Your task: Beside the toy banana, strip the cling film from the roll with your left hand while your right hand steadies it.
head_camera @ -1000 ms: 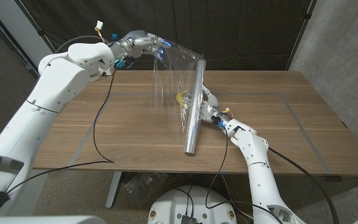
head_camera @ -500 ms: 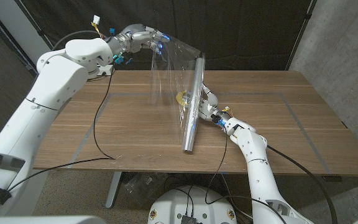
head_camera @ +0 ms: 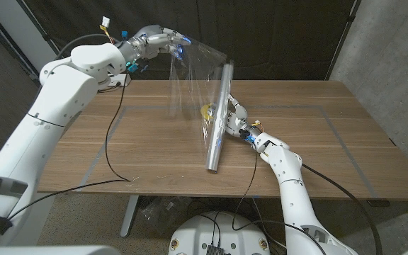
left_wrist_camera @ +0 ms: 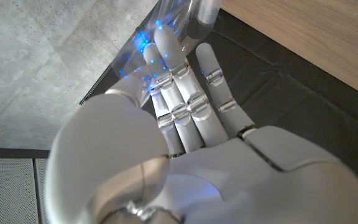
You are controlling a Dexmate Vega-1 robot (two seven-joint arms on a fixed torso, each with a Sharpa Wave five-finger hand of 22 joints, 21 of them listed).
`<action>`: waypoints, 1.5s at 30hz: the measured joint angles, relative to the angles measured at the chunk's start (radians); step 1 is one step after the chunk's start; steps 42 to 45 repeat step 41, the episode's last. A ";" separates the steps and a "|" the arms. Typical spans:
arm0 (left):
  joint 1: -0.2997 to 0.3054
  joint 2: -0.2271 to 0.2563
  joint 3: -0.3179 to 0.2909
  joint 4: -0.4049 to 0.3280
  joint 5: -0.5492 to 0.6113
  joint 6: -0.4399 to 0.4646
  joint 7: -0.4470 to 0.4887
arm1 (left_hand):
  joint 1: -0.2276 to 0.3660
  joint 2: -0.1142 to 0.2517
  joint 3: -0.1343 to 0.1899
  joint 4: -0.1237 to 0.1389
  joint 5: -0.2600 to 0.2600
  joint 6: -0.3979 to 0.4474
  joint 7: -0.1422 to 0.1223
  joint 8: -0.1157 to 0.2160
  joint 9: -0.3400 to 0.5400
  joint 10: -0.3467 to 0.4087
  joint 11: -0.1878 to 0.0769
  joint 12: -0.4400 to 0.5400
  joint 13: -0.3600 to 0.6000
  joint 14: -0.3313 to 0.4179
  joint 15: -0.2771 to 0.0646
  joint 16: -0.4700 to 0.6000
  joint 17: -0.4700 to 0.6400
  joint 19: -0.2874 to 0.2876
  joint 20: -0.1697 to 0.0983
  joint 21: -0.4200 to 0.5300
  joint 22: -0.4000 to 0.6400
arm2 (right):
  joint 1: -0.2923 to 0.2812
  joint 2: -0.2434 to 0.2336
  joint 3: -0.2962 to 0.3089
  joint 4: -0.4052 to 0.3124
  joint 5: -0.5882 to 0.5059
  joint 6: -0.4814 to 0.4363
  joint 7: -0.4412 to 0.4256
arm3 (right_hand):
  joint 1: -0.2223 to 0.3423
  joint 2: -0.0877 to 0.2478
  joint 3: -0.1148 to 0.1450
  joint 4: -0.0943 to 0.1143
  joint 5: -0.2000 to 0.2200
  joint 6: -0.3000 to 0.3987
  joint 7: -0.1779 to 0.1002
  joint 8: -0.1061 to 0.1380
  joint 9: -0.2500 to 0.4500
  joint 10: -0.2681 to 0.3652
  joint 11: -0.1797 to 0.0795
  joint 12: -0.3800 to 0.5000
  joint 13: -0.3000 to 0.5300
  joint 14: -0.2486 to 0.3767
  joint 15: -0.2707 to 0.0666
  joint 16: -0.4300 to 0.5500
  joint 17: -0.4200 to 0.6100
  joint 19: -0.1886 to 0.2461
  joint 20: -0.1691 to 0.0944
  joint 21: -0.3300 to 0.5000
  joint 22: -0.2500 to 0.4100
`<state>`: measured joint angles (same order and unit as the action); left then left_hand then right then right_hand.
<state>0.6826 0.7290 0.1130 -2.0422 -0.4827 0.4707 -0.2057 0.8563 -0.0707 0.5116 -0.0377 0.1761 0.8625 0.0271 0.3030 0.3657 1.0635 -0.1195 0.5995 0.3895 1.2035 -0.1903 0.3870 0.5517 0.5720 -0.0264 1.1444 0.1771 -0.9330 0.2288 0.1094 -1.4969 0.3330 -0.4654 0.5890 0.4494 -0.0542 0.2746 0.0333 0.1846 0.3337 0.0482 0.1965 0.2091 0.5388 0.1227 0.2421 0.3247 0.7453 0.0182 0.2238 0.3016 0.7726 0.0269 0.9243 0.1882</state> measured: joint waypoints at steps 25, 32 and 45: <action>0.099 -0.026 -0.063 0.019 0.104 -0.220 -0.022 | -0.400 -0.046 -0.319 0.141 0.059 -1.029 -0.066 -0.126 -0.166 -1.236 0.241 -0.419 -0.153 -1.376 0.387 -0.210 -0.283 -0.748 0.226 -0.568 0.021 | -0.031 0.019 -0.031 -0.039 -0.011 0.010 -0.039 | 0.000 0.000 0.000 0.000 0.000 0.000 0.000 0.000 0.000 0.000 0.000 0.000 -0.005 0.000 0.000 0.000 -0.002 0.000 0.000 -0.004 0.000; 0.114 -0.037 -0.080 0.018 0.126 -0.247 -0.030 | -0.400 -0.046 -0.318 0.141 0.059 -1.029 -0.066 -0.118 -0.166 -1.236 0.241 -0.409 -0.157 -1.376 0.387 -0.201 -0.287 -0.748 0.226 -0.568 0.021 | -0.037 0.024 -0.041 -0.052 -0.015 0.002 -0.051 | 0.000 0.000 0.000 0.000 0.000 0.000 0.000 0.000 0.000 0.000 0.000 0.000 -0.005 0.000 0.000 0.000 -0.005 0.000 0.000 -0.004 0.000; 0.128 -0.042 -0.092 0.031 0.145 -0.263 -0.049 | -0.393 -0.039 -0.318 0.141 0.067 -1.032 -0.062 -0.118 -0.166 -1.236 0.251 -0.407 -0.157 -1.376 0.387 -0.202 -0.292 -0.748 0.226 -0.568 0.021 | -0.042 0.026 -0.054 -0.078 -0.028 -0.004 -0.072 | -0.006 0.006 0.000 0.000 0.000 0.000 0.000 0.000 0.000 0.000 0.000 0.000 -0.005 0.000 0.000 0.000 -0.005 0.000 0.000 -0.007 0.000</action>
